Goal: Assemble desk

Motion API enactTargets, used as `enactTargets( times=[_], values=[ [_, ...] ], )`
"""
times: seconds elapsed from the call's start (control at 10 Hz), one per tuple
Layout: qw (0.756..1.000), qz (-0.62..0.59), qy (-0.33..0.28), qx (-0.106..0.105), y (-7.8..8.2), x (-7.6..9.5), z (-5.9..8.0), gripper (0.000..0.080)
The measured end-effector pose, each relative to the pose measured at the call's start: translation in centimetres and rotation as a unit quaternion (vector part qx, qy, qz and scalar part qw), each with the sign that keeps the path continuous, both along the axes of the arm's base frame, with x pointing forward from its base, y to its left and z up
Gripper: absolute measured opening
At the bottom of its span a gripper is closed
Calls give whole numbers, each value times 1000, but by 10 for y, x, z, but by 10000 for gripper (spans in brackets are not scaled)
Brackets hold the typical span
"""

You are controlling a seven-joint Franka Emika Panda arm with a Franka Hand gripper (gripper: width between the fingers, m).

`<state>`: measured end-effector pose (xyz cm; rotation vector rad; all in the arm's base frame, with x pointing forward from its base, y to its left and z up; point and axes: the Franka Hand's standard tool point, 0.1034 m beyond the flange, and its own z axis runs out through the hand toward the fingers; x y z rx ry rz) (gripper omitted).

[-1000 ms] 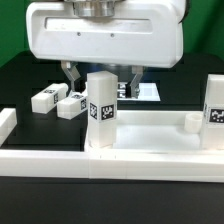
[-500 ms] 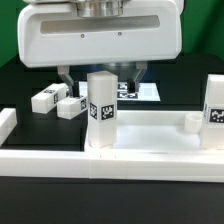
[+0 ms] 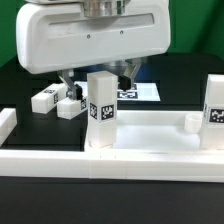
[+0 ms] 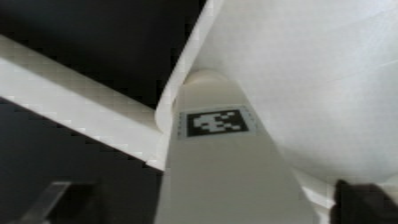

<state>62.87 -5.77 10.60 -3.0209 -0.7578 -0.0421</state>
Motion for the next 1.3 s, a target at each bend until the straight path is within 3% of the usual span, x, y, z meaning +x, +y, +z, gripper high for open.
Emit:
enactTargets(
  times=[0.1, 0.3, 0.6, 0.8, 1.1, 1.3],
  values=[
    [1000, 0, 0, 0, 0, 0, 0, 336],
    [1000, -1, 0, 0, 0, 0, 0, 288],
    [1000, -27, 2, 2, 0, 0, 0, 288],
    [987, -162, 9, 11, -3, -1, 0, 288],
    [952, -305, 16, 16, -3, -1, 0, 289],
    [914, -405, 21, 19, -4, -1, -1, 291]
  ],
)
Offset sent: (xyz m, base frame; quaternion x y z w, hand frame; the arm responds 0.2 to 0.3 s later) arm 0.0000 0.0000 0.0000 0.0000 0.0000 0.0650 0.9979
